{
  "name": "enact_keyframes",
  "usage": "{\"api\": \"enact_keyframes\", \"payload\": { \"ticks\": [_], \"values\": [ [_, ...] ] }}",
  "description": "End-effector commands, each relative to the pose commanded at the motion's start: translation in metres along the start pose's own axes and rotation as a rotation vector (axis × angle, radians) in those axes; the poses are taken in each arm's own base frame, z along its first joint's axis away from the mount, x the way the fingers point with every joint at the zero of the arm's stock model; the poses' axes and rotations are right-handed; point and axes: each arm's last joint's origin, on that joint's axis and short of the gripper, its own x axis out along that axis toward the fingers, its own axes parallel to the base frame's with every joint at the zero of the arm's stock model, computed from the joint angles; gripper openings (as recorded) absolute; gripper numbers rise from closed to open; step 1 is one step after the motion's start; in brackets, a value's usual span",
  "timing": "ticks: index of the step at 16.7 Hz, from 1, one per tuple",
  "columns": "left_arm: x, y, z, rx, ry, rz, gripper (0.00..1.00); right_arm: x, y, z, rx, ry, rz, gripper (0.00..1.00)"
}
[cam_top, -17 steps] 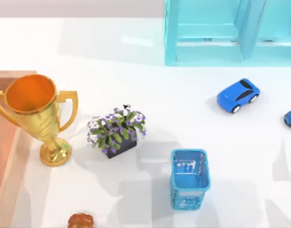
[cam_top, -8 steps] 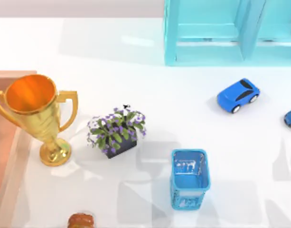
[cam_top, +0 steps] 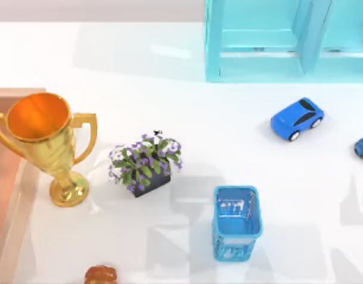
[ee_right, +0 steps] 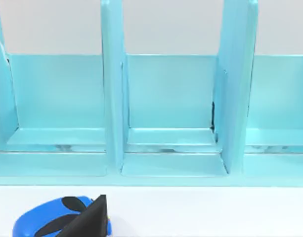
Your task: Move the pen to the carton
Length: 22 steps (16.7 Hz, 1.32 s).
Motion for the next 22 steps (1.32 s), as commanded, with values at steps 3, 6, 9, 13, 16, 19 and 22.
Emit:
{"api": "enact_keyframes", "payload": {
  "ticks": [3, 6, 9, 13, 16, 19, 22],
  "values": [
    [0.018, 0.001, -0.009, 0.007, -0.007, 0.002, 0.00, 0.000, 0.000, 0.000, 0.000, 0.000, 0.000, 1.00],
    [0.028, 0.000, -0.015, 0.008, -0.014, 0.002, 0.00, 0.000, 0.000, 0.000, 0.000, 0.000, 0.000, 1.00],
    [0.029, 0.000, -0.015, 0.007, -0.015, 0.002, 0.00, 0.000, 0.000, 0.000, 0.000, 0.000, 0.000, 1.00],
    [0.029, 0.000, -0.015, 0.007, -0.015, 0.002, 0.23, 0.000, 0.000, 0.000, 0.000, 0.000, 0.000, 1.00],
    [0.029, 0.000, -0.015, 0.007, -0.015, 0.002, 0.45, 0.000, 0.000, 0.000, 0.000, 0.000, 0.000, 1.00],
    [0.029, 0.000, -0.015, 0.007, -0.015, 0.002, 0.68, 0.000, 0.000, 0.000, 0.000, 0.000, 0.000, 1.00],
    [0.029, 0.000, -0.015, 0.007, -0.015, 0.002, 0.90, 0.000, 0.000, 0.000, 0.000, 0.000, 0.000, 1.00]
  ]
}}
